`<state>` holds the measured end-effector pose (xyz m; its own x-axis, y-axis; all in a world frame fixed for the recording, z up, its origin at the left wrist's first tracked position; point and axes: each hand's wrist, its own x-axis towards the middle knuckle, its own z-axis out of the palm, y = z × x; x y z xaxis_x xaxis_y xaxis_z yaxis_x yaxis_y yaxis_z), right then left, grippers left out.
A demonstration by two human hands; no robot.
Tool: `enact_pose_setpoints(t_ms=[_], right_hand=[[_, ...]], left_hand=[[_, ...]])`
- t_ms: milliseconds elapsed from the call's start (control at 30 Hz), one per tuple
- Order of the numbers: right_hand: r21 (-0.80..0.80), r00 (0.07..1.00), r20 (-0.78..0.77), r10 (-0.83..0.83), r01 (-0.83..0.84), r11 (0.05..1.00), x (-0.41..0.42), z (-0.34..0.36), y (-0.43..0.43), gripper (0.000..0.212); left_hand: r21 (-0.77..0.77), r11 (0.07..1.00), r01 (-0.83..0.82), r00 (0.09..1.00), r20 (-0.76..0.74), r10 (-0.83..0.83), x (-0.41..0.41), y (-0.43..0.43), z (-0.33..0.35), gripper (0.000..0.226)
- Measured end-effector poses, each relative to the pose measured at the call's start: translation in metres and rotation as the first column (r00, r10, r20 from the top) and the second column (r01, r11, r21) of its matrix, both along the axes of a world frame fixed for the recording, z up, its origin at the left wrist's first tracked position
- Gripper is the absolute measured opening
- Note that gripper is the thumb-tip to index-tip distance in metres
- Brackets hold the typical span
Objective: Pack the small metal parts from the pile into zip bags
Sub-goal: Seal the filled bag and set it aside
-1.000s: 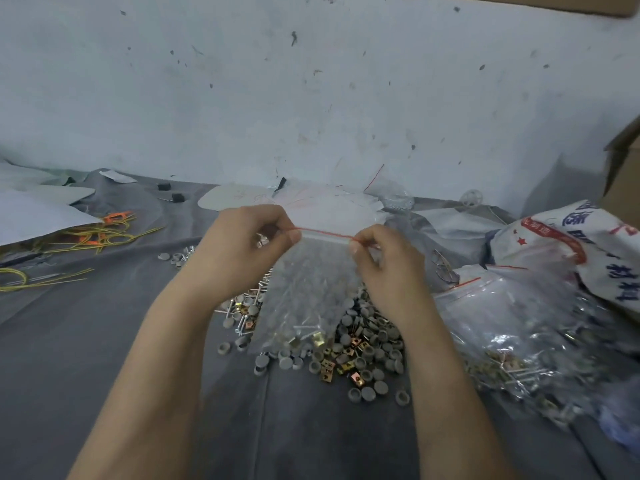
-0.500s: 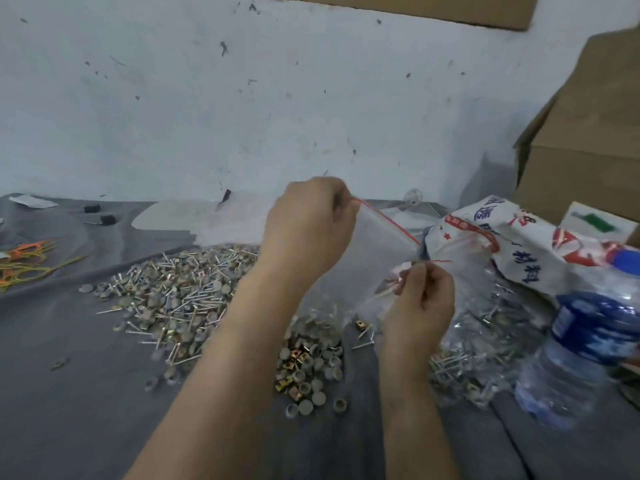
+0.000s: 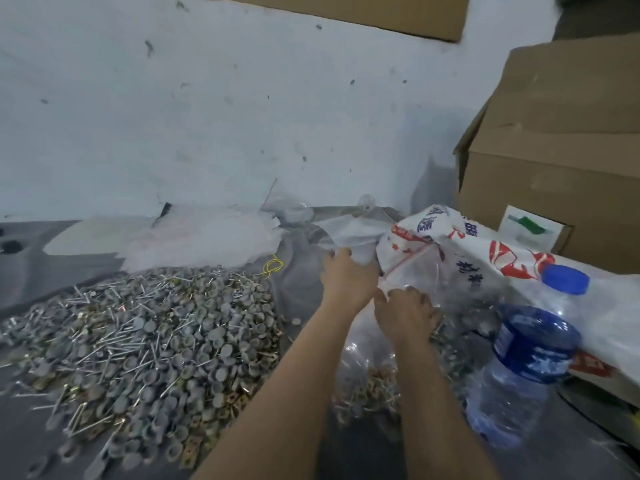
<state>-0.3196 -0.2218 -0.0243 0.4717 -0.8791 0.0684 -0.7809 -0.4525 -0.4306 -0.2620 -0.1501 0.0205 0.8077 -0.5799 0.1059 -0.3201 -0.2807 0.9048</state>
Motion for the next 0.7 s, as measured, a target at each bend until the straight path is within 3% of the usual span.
enact_pose_setpoints(t_ms=[67,167,267,367,433,567,700], right_hand=[[-0.035,0.999,0.026,-0.025,0.026,0.999,0.007,-0.009,-0.006,0.043],[-0.041,0.98,0.184,-0.076,0.085,0.996,0.022,0.003,0.002,0.036],[-0.114,0.957,0.288,-0.038,0.073,0.991,0.047,0.015,0.023,0.03],[-0.109,0.834,0.524,0.174,-0.137,0.984,0.089,0.023,0.056,0.025],[-0.091,0.753,0.582,0.307,-0.315,0.945,0.129,0.028,0.085,0.024],[-0.077,0.701,0.436,0.564,-0.595,0.8,0.225,0.022,0.143,0.033],[0.029,0.768,0.059,0.638,-0.64,0.768,0.309,0.01,0.174,0.039]], left_hand=[[-0.036,0.998,-0.057,0.998,0.017,0.057,0.021,0.012,-0.006,0.048],[-0.088,0.989,-0.121,0.992,0.01,0.123,0.051,0.034,-0.006,0.041],[-0.183,0.966,-0.184,0.983,-0.036,0.18,0.077,0.059,-0.001,0.037],[-0.28,0.911,-0.303,0.953,-0.109,0.283,0.108,0.092,0.003,0.031],[-0.337,0.856,-0.393,0.919,-0.186,0.348,0.135,0.118,0.004,0.029],[-0.437,0.674,-0.596,0.795,-0.443,0.415,0.192,0.161,0.007,0.023],[-0.428,0.572,-0.699,0.703,-0.555,0.444,0.247,0.185,0.0,0.026]])
